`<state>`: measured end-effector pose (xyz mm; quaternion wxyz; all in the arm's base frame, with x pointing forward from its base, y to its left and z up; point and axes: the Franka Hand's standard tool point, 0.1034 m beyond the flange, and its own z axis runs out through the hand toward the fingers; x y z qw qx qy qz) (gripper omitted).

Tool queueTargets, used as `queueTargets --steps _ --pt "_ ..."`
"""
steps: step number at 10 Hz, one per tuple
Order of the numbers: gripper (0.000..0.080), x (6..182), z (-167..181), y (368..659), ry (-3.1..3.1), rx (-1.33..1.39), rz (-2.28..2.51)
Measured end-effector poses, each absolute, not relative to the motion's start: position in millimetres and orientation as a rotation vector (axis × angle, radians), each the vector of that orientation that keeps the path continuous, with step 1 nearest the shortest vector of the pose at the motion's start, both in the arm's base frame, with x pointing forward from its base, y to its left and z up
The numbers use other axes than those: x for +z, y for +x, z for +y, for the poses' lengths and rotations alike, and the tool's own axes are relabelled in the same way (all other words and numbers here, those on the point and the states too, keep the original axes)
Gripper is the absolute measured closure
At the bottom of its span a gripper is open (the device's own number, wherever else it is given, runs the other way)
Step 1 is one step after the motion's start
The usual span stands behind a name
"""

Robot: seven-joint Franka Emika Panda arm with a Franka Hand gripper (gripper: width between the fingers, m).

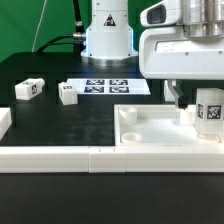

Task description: Assemble one leg

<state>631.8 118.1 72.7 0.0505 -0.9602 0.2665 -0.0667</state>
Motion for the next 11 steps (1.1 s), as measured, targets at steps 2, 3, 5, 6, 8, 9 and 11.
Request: queueTargets --steps 2,3,5,6,8,9,11 --pt "0.0151 74.0 114.1 633.7 -3.016 -0.228 0.504" --pt "0.0151 75.0 116.1 633.5 -3.058 -0.241 0.314" --pt "0.0151 76.3 119.1 633.8 -3.093 -0.253 0.053" --pt "0.0151 76.5 115.3 634.7 -3.099 -0.256 -0.041" --pt "0.0151 76.9 112.2 635.9 -3.103 -0.259 -0.143" --pt "0.0283 76.8 112.1 635.9 -3.103 -0.259 -0.141" --pt "0.0508 76.6 112.3 635.8 -3.103 -0.259 -0.141"
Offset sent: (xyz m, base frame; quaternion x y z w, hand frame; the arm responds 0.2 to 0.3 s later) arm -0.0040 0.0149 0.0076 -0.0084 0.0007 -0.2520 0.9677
